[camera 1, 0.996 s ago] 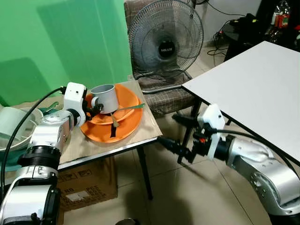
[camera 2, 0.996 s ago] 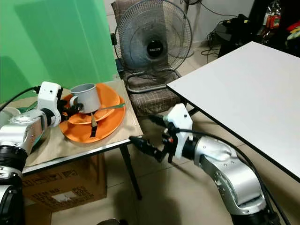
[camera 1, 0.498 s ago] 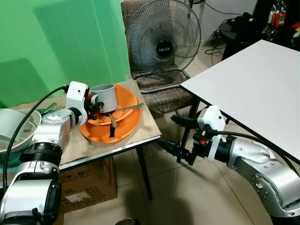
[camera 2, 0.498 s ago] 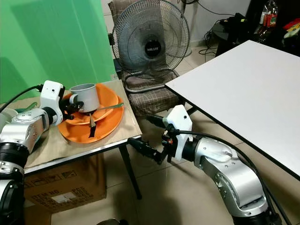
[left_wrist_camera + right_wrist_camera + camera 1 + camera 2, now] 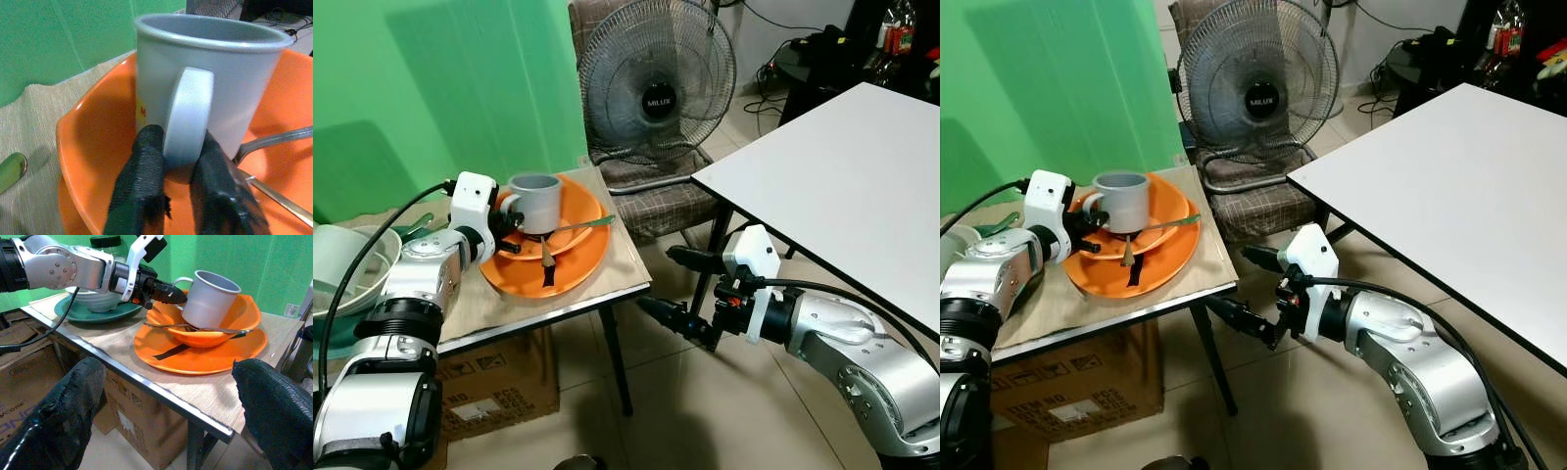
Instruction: Setting the table
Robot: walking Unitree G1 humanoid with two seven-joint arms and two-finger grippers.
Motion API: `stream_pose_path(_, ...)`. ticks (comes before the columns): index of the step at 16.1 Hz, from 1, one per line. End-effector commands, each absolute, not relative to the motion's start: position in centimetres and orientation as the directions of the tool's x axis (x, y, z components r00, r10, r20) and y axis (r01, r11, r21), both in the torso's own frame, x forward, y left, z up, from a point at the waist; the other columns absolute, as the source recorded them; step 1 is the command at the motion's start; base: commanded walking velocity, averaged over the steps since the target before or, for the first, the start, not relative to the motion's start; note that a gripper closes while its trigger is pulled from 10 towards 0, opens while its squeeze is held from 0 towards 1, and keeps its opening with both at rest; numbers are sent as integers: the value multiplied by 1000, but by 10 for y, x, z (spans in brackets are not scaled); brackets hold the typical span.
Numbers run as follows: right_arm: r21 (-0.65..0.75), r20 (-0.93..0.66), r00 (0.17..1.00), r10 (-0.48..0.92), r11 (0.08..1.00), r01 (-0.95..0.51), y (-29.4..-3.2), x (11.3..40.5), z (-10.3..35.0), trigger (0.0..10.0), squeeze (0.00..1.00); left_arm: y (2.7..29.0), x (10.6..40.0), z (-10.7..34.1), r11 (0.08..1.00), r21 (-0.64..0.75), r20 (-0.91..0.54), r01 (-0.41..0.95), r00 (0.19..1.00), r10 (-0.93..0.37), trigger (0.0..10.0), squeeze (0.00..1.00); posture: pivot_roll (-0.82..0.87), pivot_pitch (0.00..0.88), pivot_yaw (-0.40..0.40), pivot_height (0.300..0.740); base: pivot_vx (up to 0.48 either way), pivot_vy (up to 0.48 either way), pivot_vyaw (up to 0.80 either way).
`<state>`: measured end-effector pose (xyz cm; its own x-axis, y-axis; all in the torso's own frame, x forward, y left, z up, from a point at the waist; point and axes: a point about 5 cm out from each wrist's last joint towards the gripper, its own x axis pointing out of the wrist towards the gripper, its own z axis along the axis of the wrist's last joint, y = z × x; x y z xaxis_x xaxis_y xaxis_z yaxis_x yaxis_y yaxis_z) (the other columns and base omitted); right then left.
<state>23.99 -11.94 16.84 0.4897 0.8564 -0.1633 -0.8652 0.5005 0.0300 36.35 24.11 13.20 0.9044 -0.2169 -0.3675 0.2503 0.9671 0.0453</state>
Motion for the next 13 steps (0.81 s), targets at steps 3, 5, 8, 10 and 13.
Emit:
stream_pose_path(3,15,-145,476,867,483,-876,-117,239,172,10000,0,243,366,141,968,53,-326,246,920,-216,0,0,-89,0,104,740,0,0,0)
stream_pose_path(5,4,-143,477,867,483,-876,-117,240,172,10000,0,243,366,146,966,73,-292,248,931,-217,0,0,-87,0,101,740,0,0,0)
stream_pose_path(8,-14,-129,493,861,495,-869,-118,241,175,10000,0,243,364,162,968,93,-198,234,957,-212,0,0,-88,0,98,740,0,0,0)
stream_pose_path(10,-33,-73,577,814,576,-817,-123,247,183,10000,0,236,355,184,966,104,-70,236,971,-230,0,0,-88,0,93,740,0,0,0)
stream_pose_path(13,-3,24,736,677,736,-677,-130,256,196,10000,0,213,330,213,957,147,75,251,962,-264,0,0,-90,0,73,740,0,0,0)
